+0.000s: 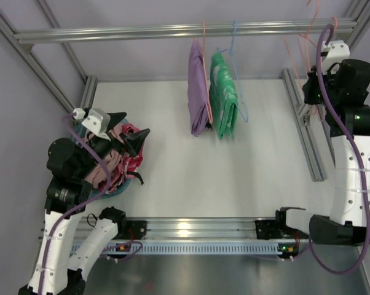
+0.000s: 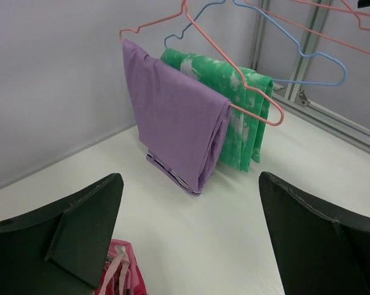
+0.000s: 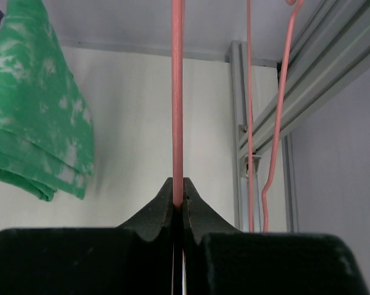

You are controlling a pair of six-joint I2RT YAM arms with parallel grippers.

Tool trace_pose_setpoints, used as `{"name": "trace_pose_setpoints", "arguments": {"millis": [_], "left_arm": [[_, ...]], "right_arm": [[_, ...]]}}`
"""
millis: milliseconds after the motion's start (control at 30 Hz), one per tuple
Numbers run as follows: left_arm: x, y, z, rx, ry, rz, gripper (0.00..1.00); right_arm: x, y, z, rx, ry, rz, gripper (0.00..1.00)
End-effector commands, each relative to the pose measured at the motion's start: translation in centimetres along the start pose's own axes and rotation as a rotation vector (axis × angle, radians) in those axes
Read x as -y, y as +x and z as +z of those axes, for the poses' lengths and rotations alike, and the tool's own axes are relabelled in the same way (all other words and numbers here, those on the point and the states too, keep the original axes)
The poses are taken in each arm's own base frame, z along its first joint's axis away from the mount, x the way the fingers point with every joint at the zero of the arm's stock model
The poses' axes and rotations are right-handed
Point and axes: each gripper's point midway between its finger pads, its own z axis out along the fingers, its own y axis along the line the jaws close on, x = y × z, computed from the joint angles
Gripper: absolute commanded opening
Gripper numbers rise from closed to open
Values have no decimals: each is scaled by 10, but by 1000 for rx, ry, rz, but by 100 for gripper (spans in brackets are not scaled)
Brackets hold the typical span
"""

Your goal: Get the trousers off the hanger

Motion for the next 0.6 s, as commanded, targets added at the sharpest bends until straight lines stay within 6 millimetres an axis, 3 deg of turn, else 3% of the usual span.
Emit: {"name": "trace_pose_setpoints", "arguments": {"millis": [0,167,367,500,567], "left_arm": [[-8,2,2,-10,-38,0,98],[-19,22,7,-119,-82,-42,98],[-27,33,10,-176,-127,-88,98],[-34,50,12,-263,-160,-121,98],[-35,60,13,-314,-158,-140,98]], "right_arm": [[8,-25,6,75,18,-19,0],[10,5,22,6,19,6,0],[12,34,20,-31,30,20,0],[17,47,14,-43,46,23,0],[20,54,14,-58,55,23,7]]}}
